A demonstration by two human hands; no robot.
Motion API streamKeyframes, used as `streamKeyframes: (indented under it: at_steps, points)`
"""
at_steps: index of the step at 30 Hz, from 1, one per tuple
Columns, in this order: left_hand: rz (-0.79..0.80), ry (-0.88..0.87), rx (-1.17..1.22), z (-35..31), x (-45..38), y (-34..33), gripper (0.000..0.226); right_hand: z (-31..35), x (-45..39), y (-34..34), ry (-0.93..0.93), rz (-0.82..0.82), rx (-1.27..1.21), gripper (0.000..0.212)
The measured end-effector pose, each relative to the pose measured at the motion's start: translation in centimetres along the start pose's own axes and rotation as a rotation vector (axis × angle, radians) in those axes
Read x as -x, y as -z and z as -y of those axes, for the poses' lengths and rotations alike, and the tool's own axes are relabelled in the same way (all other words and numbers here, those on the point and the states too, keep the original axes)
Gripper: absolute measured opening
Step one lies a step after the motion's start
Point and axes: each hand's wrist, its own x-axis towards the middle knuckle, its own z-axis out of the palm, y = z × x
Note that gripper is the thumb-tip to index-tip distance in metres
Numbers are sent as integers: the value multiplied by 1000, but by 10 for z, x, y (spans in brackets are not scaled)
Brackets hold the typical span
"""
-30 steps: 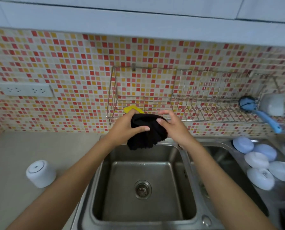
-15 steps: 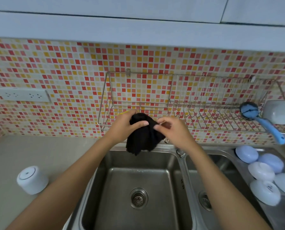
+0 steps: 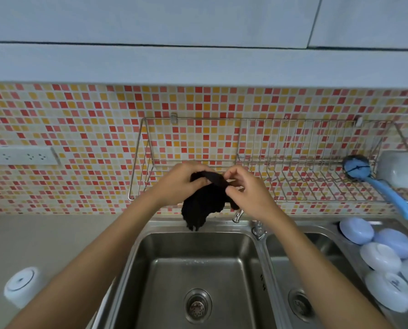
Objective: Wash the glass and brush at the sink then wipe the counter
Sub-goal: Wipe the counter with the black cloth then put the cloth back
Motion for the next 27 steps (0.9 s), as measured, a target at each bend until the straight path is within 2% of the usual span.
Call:
streamKeyframes:
  at_steps: [3,7,12,15,17,20,21,24,27]
  points:
    - [11,-31,8,-4,-6,3,23,4,3,0,19,0,-71,13]
    - [12,-23,10,-8,-11,1,26,9,5,-8,-22,-31,-230,33]
    - [33,159,-14,6,-9,6,41,2,1,-3,-54,-49,-354,22]
    - [171,234,-73,19,-2,10,29,-5,-2,5,-89,-90,-386,38]
    - [208,244,-76,26,1,9,21,-12,-4,11,-170,-52,-381,42]
    - [155,206,-48,28,0,8,20,-16,-8,16,-346,94,-436,36]
    - [133,196,-25,26,-2,8,20,-17,-9,18,-386,96,-474,31]
    - [85,177,27,27,-16,9,21,-17,-22,27,-431,-10,-503,17]
    - [36,250,96,39,-34,4,22,-24,-38,25,-460,-46,-361,15]
